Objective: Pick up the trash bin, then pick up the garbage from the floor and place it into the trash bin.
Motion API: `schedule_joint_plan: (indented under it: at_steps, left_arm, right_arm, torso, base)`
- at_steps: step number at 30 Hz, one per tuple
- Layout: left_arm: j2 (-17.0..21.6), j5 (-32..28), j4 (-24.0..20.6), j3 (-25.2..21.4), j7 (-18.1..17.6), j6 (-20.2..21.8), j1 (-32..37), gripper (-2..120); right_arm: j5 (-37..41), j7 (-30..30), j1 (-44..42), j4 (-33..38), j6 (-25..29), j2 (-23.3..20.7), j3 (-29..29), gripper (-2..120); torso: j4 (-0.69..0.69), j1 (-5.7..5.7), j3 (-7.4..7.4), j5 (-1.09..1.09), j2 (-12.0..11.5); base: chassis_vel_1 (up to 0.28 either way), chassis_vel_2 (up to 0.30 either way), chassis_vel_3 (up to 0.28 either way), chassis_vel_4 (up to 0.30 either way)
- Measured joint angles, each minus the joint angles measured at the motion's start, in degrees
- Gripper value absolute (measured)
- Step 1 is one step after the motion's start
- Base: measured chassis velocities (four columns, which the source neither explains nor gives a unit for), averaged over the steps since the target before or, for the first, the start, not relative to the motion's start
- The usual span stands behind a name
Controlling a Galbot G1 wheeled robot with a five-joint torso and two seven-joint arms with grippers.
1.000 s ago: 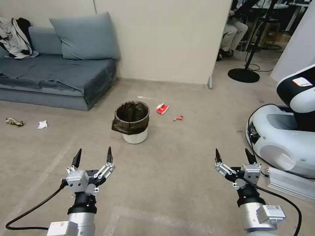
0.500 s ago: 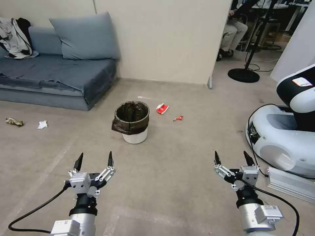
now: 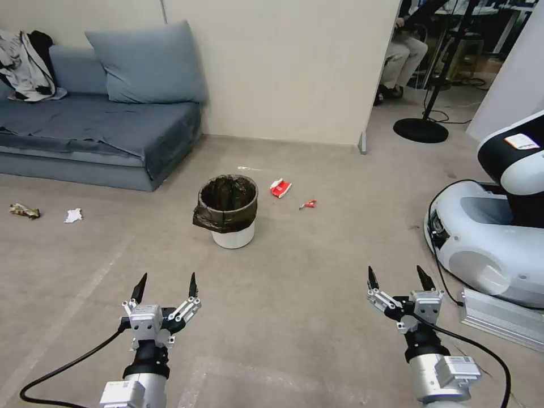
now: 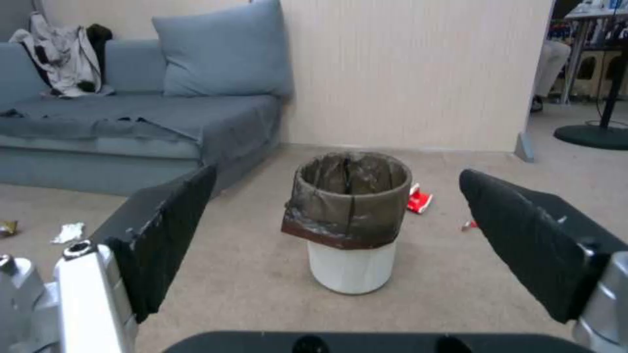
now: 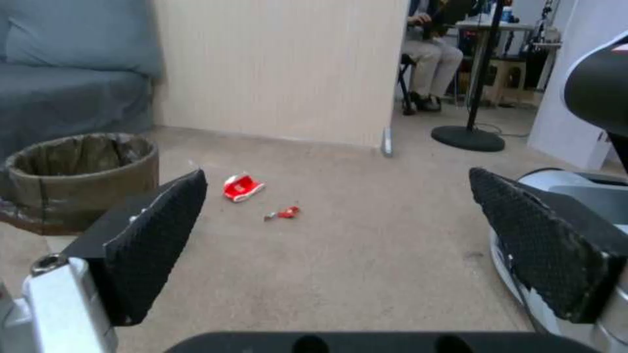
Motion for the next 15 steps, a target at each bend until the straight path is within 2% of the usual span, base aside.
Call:
schedule_joint_plan:
  at_steps: [15]
  left_arm:
    - [0.01,-0.22,-0.05,0.37,-0.16,-0.71,0.13,100]
  right_arm:
    - [-0.26,0.15,0.04,0.21,0.26,0.01,-0.29,100]
  torso:
    - [0.0,0.0,0.0,0.0,0.0]
  base:
    - [0.0,0.0,0.0,0.0]
